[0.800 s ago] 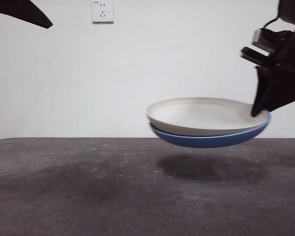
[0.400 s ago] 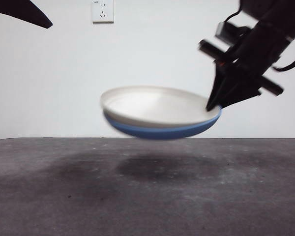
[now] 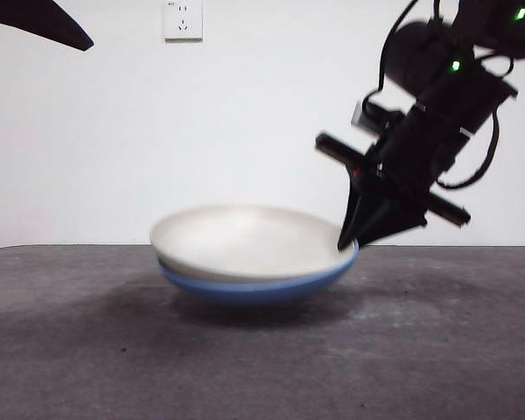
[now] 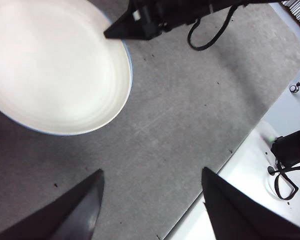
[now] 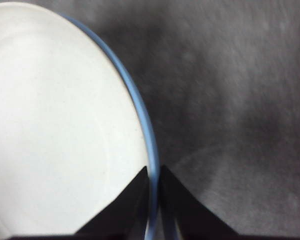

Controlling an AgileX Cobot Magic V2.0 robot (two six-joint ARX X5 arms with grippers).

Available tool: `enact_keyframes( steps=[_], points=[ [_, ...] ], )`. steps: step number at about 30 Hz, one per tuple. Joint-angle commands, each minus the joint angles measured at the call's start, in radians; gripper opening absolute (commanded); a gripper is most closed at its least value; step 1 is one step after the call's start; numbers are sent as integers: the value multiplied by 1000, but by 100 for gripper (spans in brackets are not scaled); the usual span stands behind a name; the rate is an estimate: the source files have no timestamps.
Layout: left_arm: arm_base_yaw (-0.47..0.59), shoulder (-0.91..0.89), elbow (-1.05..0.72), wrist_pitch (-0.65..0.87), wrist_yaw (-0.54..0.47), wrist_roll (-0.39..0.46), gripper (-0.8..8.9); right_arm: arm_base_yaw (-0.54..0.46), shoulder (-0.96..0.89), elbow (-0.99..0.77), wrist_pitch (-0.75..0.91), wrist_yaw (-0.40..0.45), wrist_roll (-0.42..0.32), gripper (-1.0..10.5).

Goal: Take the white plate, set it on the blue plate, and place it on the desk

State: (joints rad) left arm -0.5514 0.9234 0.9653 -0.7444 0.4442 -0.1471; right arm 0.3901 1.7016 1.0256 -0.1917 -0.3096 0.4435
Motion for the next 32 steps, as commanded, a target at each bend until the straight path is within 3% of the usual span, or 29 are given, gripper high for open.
enact_keyframes(
  steps=[1,10,15,25,32],
  points=[
    [-7,5,9,7,4,8,312,9,42,14,21,-3,30,8],
    [-7,5,9,4,4,8,312,16,77,14,20,12,29,19],
    [-7,5,9,3,4,8,312,16,76,14,11,15,30,290],
    [-7,5,9,4,4,8,312,15,-41,14,-10,30,1,293],
    [-7,5,9,4,4,8,312,16,-241,14,-120,21,-95,293]
  ],
)
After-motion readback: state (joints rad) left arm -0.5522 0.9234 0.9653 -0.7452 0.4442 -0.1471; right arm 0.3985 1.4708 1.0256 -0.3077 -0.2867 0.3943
